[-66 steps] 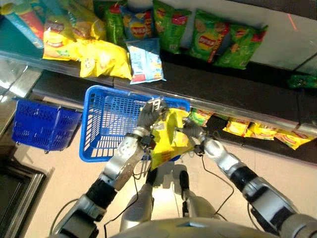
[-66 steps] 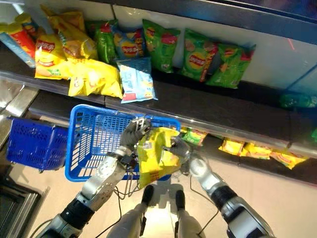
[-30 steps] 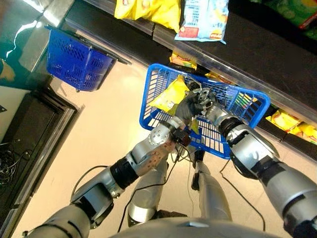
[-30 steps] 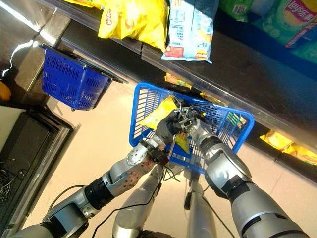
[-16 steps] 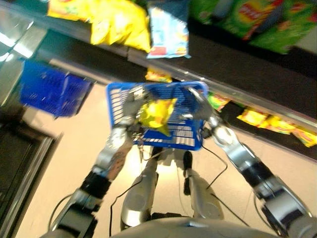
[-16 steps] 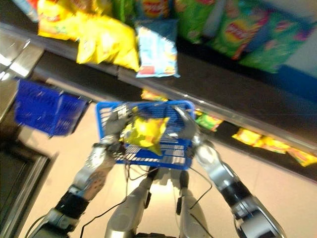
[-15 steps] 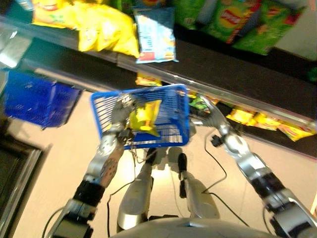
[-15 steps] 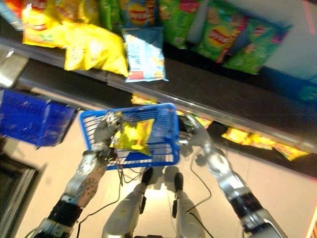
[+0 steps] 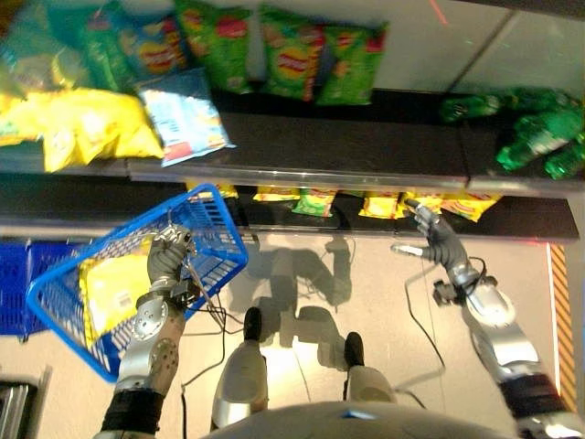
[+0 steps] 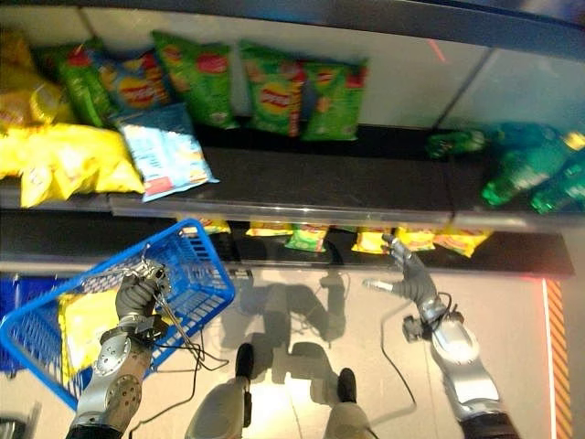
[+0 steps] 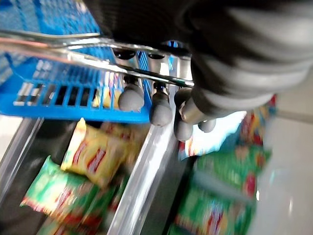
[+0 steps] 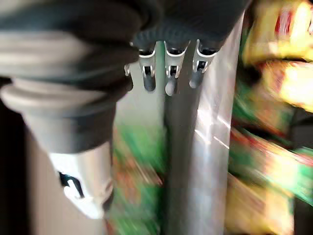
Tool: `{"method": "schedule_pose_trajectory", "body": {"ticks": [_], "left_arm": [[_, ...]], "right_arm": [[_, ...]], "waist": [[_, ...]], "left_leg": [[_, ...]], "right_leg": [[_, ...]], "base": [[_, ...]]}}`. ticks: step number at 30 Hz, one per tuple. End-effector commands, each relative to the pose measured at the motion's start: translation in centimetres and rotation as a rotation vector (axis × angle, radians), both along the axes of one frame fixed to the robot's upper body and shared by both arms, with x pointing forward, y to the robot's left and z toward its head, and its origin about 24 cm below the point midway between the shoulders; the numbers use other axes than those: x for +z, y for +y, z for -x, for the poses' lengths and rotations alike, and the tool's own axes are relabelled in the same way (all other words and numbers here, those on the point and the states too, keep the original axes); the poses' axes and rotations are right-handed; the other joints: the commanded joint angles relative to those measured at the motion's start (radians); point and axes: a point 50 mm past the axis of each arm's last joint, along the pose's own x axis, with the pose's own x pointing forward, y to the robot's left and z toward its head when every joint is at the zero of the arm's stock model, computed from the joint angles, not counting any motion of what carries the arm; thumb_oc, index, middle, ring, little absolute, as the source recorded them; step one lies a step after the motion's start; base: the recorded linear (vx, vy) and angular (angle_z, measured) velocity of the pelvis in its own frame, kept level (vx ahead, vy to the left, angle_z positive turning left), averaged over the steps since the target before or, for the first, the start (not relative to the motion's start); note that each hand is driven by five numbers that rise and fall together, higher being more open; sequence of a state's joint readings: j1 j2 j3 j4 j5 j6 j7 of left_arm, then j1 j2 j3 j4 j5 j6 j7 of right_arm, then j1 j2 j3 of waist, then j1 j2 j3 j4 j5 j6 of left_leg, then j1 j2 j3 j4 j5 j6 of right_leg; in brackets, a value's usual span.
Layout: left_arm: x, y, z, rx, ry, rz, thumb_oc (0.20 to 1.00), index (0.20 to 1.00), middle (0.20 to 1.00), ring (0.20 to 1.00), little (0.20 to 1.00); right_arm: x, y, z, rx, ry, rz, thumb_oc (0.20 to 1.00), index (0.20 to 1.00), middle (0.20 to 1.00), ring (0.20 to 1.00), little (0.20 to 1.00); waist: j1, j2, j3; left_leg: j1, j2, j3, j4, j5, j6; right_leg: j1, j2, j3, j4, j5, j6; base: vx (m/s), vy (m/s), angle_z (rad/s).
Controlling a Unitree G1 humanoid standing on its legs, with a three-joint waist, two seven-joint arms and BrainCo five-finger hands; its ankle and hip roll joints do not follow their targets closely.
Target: Pick up the snacks into the basket
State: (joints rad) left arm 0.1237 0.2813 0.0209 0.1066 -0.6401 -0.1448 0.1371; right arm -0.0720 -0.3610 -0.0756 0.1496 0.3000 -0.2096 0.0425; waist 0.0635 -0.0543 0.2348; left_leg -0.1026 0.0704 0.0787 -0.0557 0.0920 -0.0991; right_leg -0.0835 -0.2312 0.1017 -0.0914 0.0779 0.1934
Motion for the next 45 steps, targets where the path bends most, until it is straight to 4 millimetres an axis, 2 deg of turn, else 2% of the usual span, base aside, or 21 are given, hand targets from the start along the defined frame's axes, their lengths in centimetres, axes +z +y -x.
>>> {"method": "schedule_pose_trajectory", "body": {"ticks": [1, 3, 4, 8, 9, 11, 14, 15, 19, 20, 23, 25, 26, 28, 31, 32, 33, 35, 37, 40, 45], "left_arm": [[6.0, -1.6, -1.7, -0.12, -0.328, -0.117, 0.2, 0.2, 0.2, 0.2, 0.2], [6.3, -2.0, -2.0, -0.126, -0.355, -0.092, 0.2, 0.2, 0.2, 0.2, 0.2], [6.4, -2.5, -2.3, -0.144, -0.359, -0.098, 0.2, 0.2, 0.2, 0.2, 0.2], [5.7, -2.1, -1.9, -0.105, -0.329, -0.1, 0.2, 0.2, 0.2, 0.2, 0.2], [5.3, -2.6, -2.0, -0.117, -0.317, -0.075, 0.2, 0.2, 0.2, 0.2, 0.2], [4.7, -3.2, -1.4, -0.154, -0.292, -0.063, 0.2, 0.2, 0.2, 0.2, 0.2], [4.5, -3.9, -1.2, -0.209, -0.288, -0.052, 0.2, 0.2, 0.2, 0.2, 0.2], [4.5, -4.0, -1.5, -0.223, -0.288, -0.071, 0.2, 0.2, 0.2, 0.2, 0.2], [4.5, -4.4, -1.6, -0.221, -0.291, -0.055, 0.2, 0.2, 0.2, 0.2, 0.2], [5.0, -4.2, -1.3, -0.207, -0.317, -0.065, 0.2, 0.2, 0.2, 0.2, 0.2], [4.5, -3.9, -0.8, -0.196, -0.29, -0.083, 0.2, 0.2, 0.2, 0.2, 0.2], [4.8, -3.5, -0.9, -0.177, -0.287, -0.102, 0.2, 0.2, 0.2, 0.2, 0.2], [4.7, -3.5, -0.9, -0.179, -0.28, -0.105, 0.2, 0.2, 0.2, 0.2, 0.2], [4.6, -3.9, -1.2, -0.207, -0.272, -0.128, 0.2, 0.2, 0.2, 0.2, 0.2], [4.9, -3.6, -0.8, -0.202, -0.291, -0.115, 0.2, 0.2, 0.2, 0.2, 0.2], [4.7, -3.7, -0.7, -0.209, -0.288, -0.107, 0.2, 0.2, 0.2, 0.2, 0.2], [4.7, -3.7, -0.7, -0.209, -0.288, -0.107, 0.2, 0.2, 0.2, 0.2, 0.2], [4.8, -4.3, -1.1, -0.252, -0.297, -0.117, 0.2, 0.2, 0.2, 0.2, 0.2], [4.7, -4.4, -1.1, -0.253, -0.296, -0.118, 0.2, 0.2, 0.2, 0.2, 0.2], [4.7, -4.6, -0.7, -0.247, -0.297, -0.117, 0.2, 0.2, 0.2, 0.2, 0.2], [5.3, -5.0, -0.7, -0.254, -0.32, -0.112, 0.2, 0.2, 0.2, 0.2, 0.2]], "right_arm": [[0.8, -1.6, 0.8, -0.152, -0.092, -0.019, 1.0, 1.0, 1.0, 1.0, 1.0], [1.8, -1.9, 0.9, -0.189, -0.134, 0.008, 1.0, 1.0, 1.0, 1.0, 1.0], [1.7, -1.7, 0.9, -0.203, -0.132, 0.043, 1.0, 1.0, 1.0, 1.0, 1.0], [1.8, -1.0, 0.4, -0.19, -0.123, 0.155, 1.0, 1.0, 1.0, 1.0, 1.0], [2.0, -0.6, 0.2, -0.168, -0.125, 0.156, 1.0, 1.0, 1.0, 1.0, 1.0], [2.2, 0.0, -0.2, -0.113, -0.12, 0.168, 1.0, 1.0, 1.0, 1.0, 1.0], [2.4, 0.7, -0.8, -0.078, -0.121, 0.178, 1.0, 1.0, 1.0, 1.0, 1.0], [2.8, 0.8, -1.0, -0.076, -0.138, 0.206, 1.0, 1.0, 1.0, 1.0, 1.0], [3.3, 1.3, -1.5, -0.071, -0.158, 0.216, 1.0, 1.0, 1.0, 1.0, 1.0], [3.5, 1.8, -1.9, -0.058, -0.169, 0.209, 1.0, 1.0, 1.0, 1.0, 1.0], [2.3, 2.2, -1.5, -0.035, -0.127, 0.199, 1.0, 1.0, 1.0, 1.0, 1.0], [2.2, 2.4, -1.2, -0.028, -0.124, 0.186, 1.0, 1.0, 1.0, 1.0, 1.0], [2.0, 2.5, -1.1, -0.025, -0.12, 0.174, 1.0, 1.0, 1.0, 1.0, 1.0], [1.6, 2.3, -0.8, -0.028, -0.101, 0.176, 1.0, 1.0, 1.0, 1.0, 1.0], [1.1, 1.8, -0.6, -0.053, -0.074, 0.167, 1.0, 1.0, 1.0, 1.0, 1.0], [0.8, 1.2, -0.4, -0.075, -0.059, 0.167, 1.0, 1.0, 1.0, 1.0, 1.0], [0.8, 1.2, -0.4, -0.075, -0.059, 0.167, 1.0, 1.0, 1.0, 1.0, 1.0], [1.0, -0.3, 0.7, -0.15, -0.077, 0.16, 1.0, 1.0, 1.0, 1.0, 1.0], [0.8, -0.7, 1.1, -0.181, -0.074, 0.163, 1.0, 1.0, 1.0, 1.0, 1.0], [0.7, -1.2, 1.3, -0.224, -0.068, 0.159, 1.0, 1.0, 1.0, 1.0, 1.0], [1.0, -2.2, 1.4, -0.28, -0.073, 0.182, 1.0, 1.0, 1.0, 1.0, 1.0]], "waist": [[-0.034, 0.013, -0.129], [-0.045, 0.031, -0.127], [-0.052, 0.041, -0.117], [-0.061, 0.045, -0.102], [-0.051, 0.045, -0.092], [-0.036, 0.042, -0.092], [-0.01, 0.072, -0.116], [-0.003, 0.11, -0.129], [0.021, 0.123, -0.128], [0.054, 0.108, -0.124], [0.072, 0.05, -0.139], [0.059, 0.03, -0.115], [0.045, 0.047, -0.1], [0.005, 0.063, -0.077], [0.009, 0.071, -0.082], [-0.01, 0.057, -0.085], [-0.011, 0.062, -0.083], [-0.051, 0.042, -0.098], [-0.064, 0.043, -0.102], [-0.066, 0.029, -0.119], [-0.08, 0.057, -0.115]], "left_leg": [[-0.068, -0.002, -0.068, -0.005, -0.041, 0.045], [-0.078, 0.045, -0.078, -0.023, -0.008, 0.012], [-0.062, 0.123, -0.097, -0.023, 0.023, -0.015], [-0.013, 0.186, -0.132, 0.001, 0.036, -0.011], [-0.011, 0.168, -0.188, 0.041, 0.027, 0.012], [-0.014, 0.051, -0.28, 0.096, -0.04, 0.05], [-0.049, -0.117, -0.197, 0.082, -0.055, 0.096], [-0.082, -0.18, -0.085, 0.058, -0.024, 0.115], [-0.109, -0.245, -0.057, 0.091, -0.025, 0.128], [-0.12, -0.287, -0.097, 0.148, -0.065, 0.148], [-0.073, -0.282, -0.151, 0.169, -0.119, 0.197], [-0.038, -0.262, -0.173, 0.176, -0.144, 0.206], [-0.021, -0.242, -0.189, 0.173, -0.145, 0.209], [0.019, -0.223, -0.241, 0.154, -0.132, 0.207], [0.064, -0.202, -0.286, 0.127, -0.137, 0.187], [0.097, -0.21, -0.332, 0.095, -0.152, 0.167], [0.101, -0.206, -0.335, 0.09, -0.148, 0.167], [0.119, -0.216, -0.403, 0.045, -0.145, 0.14], [0.141, -0.213, -0.436, 0.033, -0.146, 0.127], [0.151, -0.205, -0.452, 0.023, -0.155, 0.087], [0.106, -0.133, -0.461, 0.016, -0.141, 0.033]], "right_leg": [[-0.075, -0.049, 0.017, 0.044, 0.092, 0.045], [-0.101, -0.026, 0.041, 0.091, 0.033, 0.038], [-0.095, 0.04, 0.026, 0.191, -0.125, -0.011], [-0.104, 0.137, -0.013, 0.307, -0.191, -0.062], [-0.101, 0.155, -0.006, 0.31, -0.177, -0.069], [-0.071, 0.172, 0.006, 0.264, -0.157, -0.08], [-0.028, 0.215, 0.006, 0.211, -0.127, -0.088], [0.009, 0.262, -0.015, 0.17, -0.134, -0.109], [0.059, 0.293, -0.034, 0.139, -0.145, -0.131], [0.087, 0.305, -0.04, 0.144, -0.179, -0.141], [0.063, 0.287, -0.089, 0.345, -0.226, -0.119], [-0.08, 0.23, -0.145, 0.619, -0.083, 0.0], [-0.127, 0.224, -0.142, 0.723, -0.041, 0.01], [-0.241, 0.261, -0.137, 0.88, -0.081, -0.026], [-0.245, 0.12, -0.153, 0.711, -0.098, -0.073], [-0.222, 0.134, -0.073, 0.416, -0.104, -0.063], [-0.208, 0.137, -0.078, 0.395, -0.092, -0.064], [-0.189, 0.183, 0.102, 0.104, -0.02, -0.013], [-0.181, 0.182, 0.113, 0.079, 0.008, -0.004], [-0.128, 0.126, 0.024, 0.055, 0.047, 0.003], [-0.113, 0.142, -0.033, 0.113, -0.014, -0.037]], "base": [[-0.08, -0.254, -0.57], [-0.13, -0.591, -0.28], [-0.1, -0.636, -0.18], [0.02, -0.609, -0.01], [0.06, -0.654, -0.43], [0.06, -0.478, -0.4], [0.16, -0.397, -0.3], [0.2, -0.352, -0.18], [0.14, -0.248, 0.0], [0.23, -0.185, 0.56], [0.36, -0.182, 0.17], [0.19, -0.162, -0.05], [0.14, -0.112, 0.16], [0.19, -0.132, 0.72], [0.29, -0.234, 0.57], [0.26, -0.234, 0.42], [0.3, -0.323, 0.5], [0.24, -0.266, 0.54], [0.22, -0.207, 1.17], [0.13, -0.284, 1.48], [0.03, -0.307, 0.74]]}}
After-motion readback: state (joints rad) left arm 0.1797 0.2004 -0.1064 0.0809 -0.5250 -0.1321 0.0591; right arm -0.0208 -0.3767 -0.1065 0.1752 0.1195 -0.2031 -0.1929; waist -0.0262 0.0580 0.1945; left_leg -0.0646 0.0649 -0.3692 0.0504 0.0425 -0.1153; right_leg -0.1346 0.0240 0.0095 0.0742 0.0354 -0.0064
